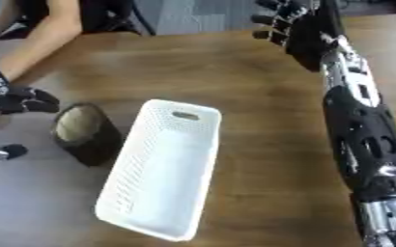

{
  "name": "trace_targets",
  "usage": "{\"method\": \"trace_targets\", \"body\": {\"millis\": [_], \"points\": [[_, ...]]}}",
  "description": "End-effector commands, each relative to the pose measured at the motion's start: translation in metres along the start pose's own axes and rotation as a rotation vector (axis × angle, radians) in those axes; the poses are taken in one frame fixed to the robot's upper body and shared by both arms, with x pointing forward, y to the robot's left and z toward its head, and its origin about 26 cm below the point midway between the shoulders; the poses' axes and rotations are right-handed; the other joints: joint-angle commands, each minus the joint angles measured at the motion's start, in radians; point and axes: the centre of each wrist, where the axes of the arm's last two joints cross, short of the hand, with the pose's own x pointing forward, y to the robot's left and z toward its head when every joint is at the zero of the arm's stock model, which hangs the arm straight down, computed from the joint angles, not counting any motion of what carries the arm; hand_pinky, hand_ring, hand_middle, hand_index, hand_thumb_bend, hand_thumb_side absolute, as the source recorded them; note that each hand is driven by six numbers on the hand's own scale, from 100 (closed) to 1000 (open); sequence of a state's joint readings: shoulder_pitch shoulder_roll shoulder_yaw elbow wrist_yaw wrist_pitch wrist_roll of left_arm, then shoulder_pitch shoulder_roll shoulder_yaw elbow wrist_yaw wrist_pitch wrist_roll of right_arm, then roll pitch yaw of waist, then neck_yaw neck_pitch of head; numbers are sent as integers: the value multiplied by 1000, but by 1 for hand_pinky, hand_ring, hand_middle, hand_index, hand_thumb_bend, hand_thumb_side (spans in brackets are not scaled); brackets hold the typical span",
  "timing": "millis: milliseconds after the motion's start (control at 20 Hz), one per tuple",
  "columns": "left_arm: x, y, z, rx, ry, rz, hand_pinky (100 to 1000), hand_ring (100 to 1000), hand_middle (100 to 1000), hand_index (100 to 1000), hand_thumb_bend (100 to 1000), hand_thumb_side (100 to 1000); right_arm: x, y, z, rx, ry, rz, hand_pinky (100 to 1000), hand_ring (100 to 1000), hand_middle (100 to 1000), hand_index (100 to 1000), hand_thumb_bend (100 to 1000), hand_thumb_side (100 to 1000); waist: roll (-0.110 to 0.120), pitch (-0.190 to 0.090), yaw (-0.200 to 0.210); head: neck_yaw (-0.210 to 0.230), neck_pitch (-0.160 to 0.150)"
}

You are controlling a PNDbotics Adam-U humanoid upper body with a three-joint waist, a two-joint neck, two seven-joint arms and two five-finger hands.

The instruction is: Pick up objects on the table and place them in the box.

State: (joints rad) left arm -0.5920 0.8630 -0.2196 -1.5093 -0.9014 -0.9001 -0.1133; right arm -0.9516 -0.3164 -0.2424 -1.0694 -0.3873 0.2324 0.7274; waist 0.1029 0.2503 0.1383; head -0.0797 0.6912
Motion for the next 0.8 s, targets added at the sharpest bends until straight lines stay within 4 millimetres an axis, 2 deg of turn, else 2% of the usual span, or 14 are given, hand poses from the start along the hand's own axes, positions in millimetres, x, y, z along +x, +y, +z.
{"method": "trace_targets", "body": {"millis": [50, 250, 450, 800], "points": [[-3, -1, 3, -2, 6, 21, 100, 100, 807, 935, 177, 336, 16, 2, -6, 19, -30, 27, 745, 848, 952, 995, 100, 1000, -4, -14, 0, -11, 2], [-1, -16, -5, 11, -2, 93, 100, 100, 800, 918, 105, 310, 16, 3, -7, 23, -32, 25, 745, 848, 952, 995, 100, 1000, -9, -9, -5, -8, -9], [0, -24, -11, 25, -6, 143, 100, 100, 792, 897, 100, 297, 18, 4, -10, 30, -40, 26, 745, 848, 952, 995, 100, 1000, -14, -6, -10, -7, -18], [2, -26, -13, 38, -16, 181, 100, 100, 779, 880, 100, 291, 18, 4, -10, 30, -40, 26, 746, 849, 953, 995, 100, 1000, -16, -2, -10, -13, -16]]}}
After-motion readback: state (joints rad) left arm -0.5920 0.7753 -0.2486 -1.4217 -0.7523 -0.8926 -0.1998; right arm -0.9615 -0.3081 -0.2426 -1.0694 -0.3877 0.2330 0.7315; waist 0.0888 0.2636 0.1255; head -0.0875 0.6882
